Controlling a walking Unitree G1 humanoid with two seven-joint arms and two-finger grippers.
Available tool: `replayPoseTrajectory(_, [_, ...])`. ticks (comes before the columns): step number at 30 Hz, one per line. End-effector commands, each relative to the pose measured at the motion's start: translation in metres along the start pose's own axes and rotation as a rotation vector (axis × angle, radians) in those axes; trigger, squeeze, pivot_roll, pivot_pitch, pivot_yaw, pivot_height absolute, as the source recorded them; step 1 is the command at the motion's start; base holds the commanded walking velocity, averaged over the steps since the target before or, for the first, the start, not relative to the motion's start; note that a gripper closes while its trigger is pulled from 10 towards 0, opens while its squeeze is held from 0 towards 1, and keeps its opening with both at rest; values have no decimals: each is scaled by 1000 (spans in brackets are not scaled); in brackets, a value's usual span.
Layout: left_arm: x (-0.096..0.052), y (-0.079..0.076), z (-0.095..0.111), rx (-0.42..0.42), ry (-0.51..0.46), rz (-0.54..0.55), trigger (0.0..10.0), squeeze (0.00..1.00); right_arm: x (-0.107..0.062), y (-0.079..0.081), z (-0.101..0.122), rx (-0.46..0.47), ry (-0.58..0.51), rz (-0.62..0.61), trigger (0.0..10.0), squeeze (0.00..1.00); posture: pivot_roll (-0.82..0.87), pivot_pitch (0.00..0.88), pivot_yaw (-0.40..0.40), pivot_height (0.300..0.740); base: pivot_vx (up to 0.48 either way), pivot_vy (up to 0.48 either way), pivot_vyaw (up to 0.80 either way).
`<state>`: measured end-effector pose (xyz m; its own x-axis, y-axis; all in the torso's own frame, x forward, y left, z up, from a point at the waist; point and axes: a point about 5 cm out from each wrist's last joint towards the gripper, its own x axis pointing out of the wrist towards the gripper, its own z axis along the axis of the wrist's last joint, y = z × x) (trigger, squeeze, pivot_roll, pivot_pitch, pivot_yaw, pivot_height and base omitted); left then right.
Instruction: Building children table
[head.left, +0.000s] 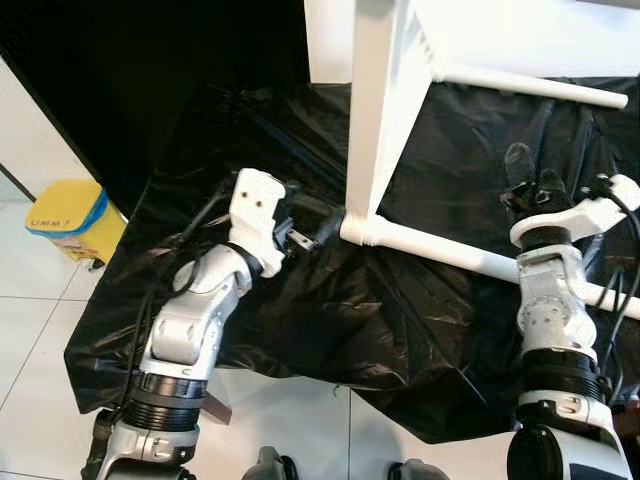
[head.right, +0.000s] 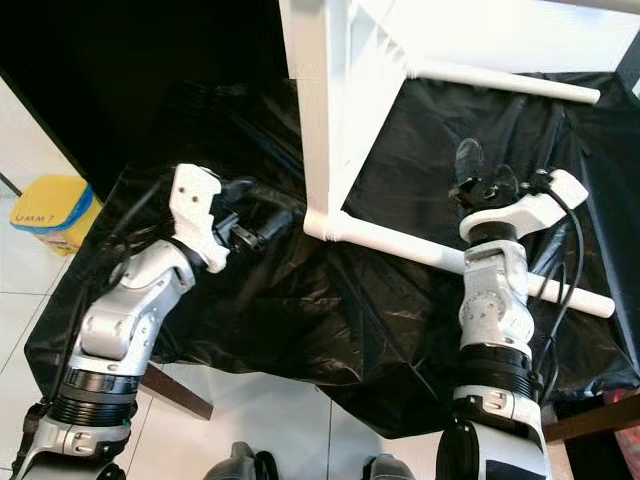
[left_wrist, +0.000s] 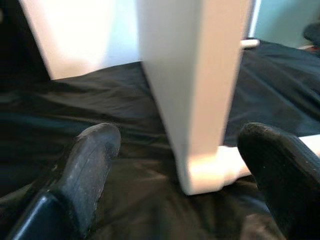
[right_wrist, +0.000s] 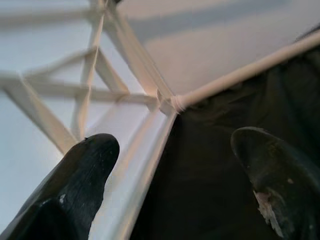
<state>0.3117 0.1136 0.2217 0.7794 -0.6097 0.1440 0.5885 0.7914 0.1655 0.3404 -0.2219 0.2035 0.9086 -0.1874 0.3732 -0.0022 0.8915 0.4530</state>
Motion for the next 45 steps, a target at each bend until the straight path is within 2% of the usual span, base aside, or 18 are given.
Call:
replayPoseTrajectory(1, [-4,8,-9,-5,42,88,10000,0,1,5,-2,-75,2,8,10000,0,-55,78,-5,740,0,0,0])
replayPoseTrajectory(2, [-4,10,-12,-17,50,121,10000,0,2,9,-5,-121,5,14,10000,0,-55,78,-5,740,0,0,0])
replayPoseTrajectory(4, [-4,10,-12,-17,50,121,10000,0,2,9,-5,-121,5,14,10000,0,-55,78,-5,740,0,0,0])
replayPoseTrajectory(6, [-2,12,-23,-28,80,165,10000,0,-2,16,-16,-234,23,16,10000,0,-60,71,-22,740,0,0,0])
replayPoseTrajectory(8, [0,11,-27,-36,90,172,10000,0,-4,19,-21,-275,26,22,10000,0,-62,73,-22,740,0,0,0])
replayPoseTrajectory(12, [1,10,-29,-45,95,172,10000,0,-6,21,-24,-303,31,39,10000,0,-64,77,-23,740,0,0,0])
replayPoseTrajectory(14, [13,2,-38,-45,118,114,10000,0,-13,19,-35,-376,69,34,10000,0,-68,87,-25,740,0,0,0])
replayPoseTrajectory(24, [26,-8,-43,-69,116,61,10000,0,-22,10,-46,-454,101,-18,10000,0,-87,88,-14,740,0,0,0])
replayPoseTrajectory(25, [27,-11,-43,-73,112,49,10000,0,-24,9,-48,-459,105,-23,10000,945,-93,87,-11,740,0,0,0])
replayPoseTrajectory(26, [29,-12,-44,-79,109,46,10000,0,-25,9,-49,-462,106,-26,10000,1000,-98,87,-11,740,0,0,0])
replayPoseTrajectory(30, [30,-13,-45,-101,104,36,10000,0,-26,10,-49,-466,103,-25,10000,1000,-103,87,-11,740,0,0,0])
replayPoseTrajectory(31, [31,-13,-47,-136,102,26,10000,1000,-27,10,-50,-470,105,-22,10000,1000,-103,87,-12,740,0,0,0])
replayPoseTrajectory(35, [32,-14,-47,-148,96,17,10000,1000,-28,11,-51,-474,106,-20,10000,1000,-104,87,-13,740,0,0,0])
replayPoseTrajectory(36, [36,-13,-48,-124,104,14,10000,1000,-29,11,-52,-481,110,-17,10000,0,-106,84,-13,740,0,0,0])
replayPoseTrajectory(38, [36,-13,-48,-124,104,14,10000,1000,-29,11,-52,-481,110,-17,10000,0,-106,84,-13,740,0,0,0])
replayPoseTrajectory(39, [44,-14,-46,-72,103,-9,10000,0,-29,11,-52,-499,111,-16,10000,0,-113,83,-11,740,0,0,0])
replayPoseTrajectory(44, [50,-19,-43,-57,97,-47,10000,0,-29,11,-52,-513,110,-20,10000,0,-118,81,-9,740,0,0,0])
replayPoseTrajectory(45, [53,-24,-41,-41,93,-91,10000,0,-30,10,-52,-518,109,-24,10000,0,-124,82,-6,740,0,0,0])
